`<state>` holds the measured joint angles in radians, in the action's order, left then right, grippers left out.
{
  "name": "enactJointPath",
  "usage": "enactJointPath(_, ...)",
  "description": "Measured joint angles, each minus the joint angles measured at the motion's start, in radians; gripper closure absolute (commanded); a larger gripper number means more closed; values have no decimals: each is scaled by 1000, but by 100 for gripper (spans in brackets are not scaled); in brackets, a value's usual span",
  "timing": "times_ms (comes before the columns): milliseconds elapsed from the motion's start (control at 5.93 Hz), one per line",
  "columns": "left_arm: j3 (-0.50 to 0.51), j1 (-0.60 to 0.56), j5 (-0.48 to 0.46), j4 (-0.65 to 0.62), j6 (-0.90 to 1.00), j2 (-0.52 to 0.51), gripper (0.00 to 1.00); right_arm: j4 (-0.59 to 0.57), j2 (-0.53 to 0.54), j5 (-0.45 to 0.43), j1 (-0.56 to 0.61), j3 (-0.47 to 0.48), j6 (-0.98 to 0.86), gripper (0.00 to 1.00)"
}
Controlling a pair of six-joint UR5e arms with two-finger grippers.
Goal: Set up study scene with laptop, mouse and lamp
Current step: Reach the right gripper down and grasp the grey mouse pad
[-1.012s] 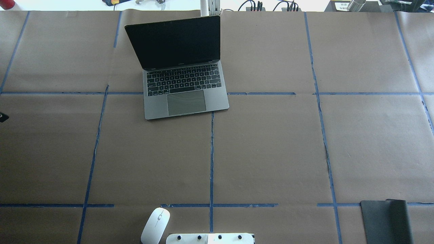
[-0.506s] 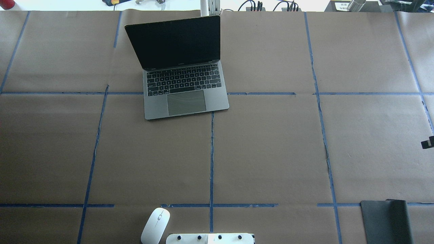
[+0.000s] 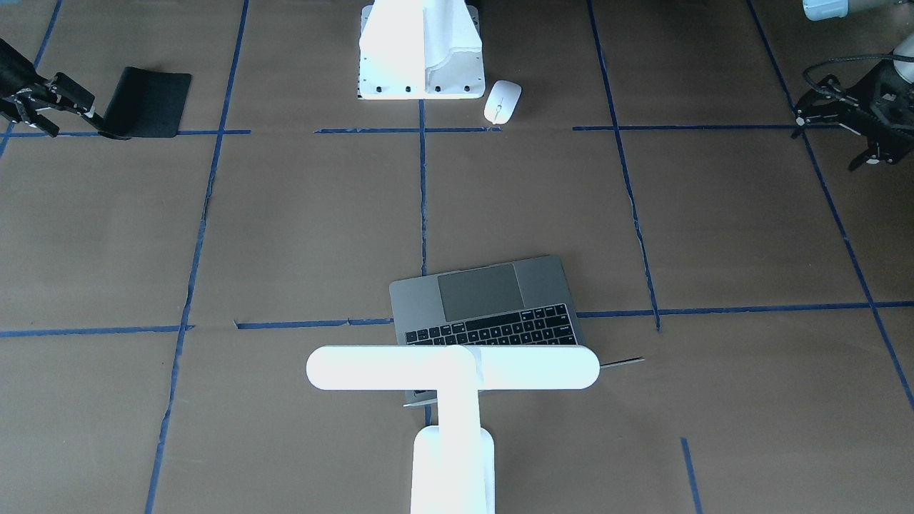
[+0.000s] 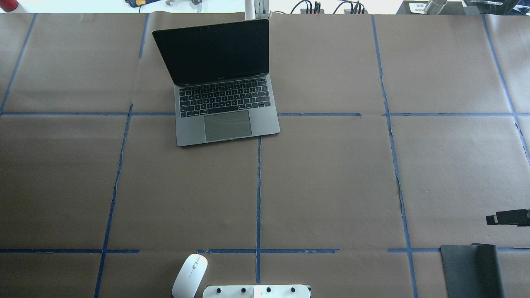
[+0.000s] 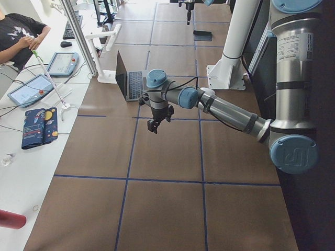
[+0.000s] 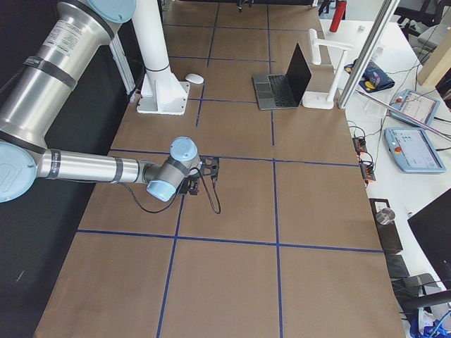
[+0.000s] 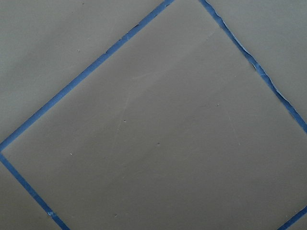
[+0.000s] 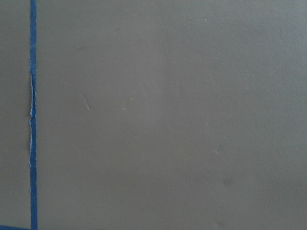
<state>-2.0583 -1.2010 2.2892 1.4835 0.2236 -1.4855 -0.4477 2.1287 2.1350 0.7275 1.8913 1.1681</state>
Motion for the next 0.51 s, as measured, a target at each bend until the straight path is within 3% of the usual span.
enactJointPath(169,-1,0,1,0,-1,0,0,29,15,-70,-94,-2,58,13)
enactJointPath(506,-2,0,0,0,-1,0,0,39,24,-144,-220,-25,107,15)
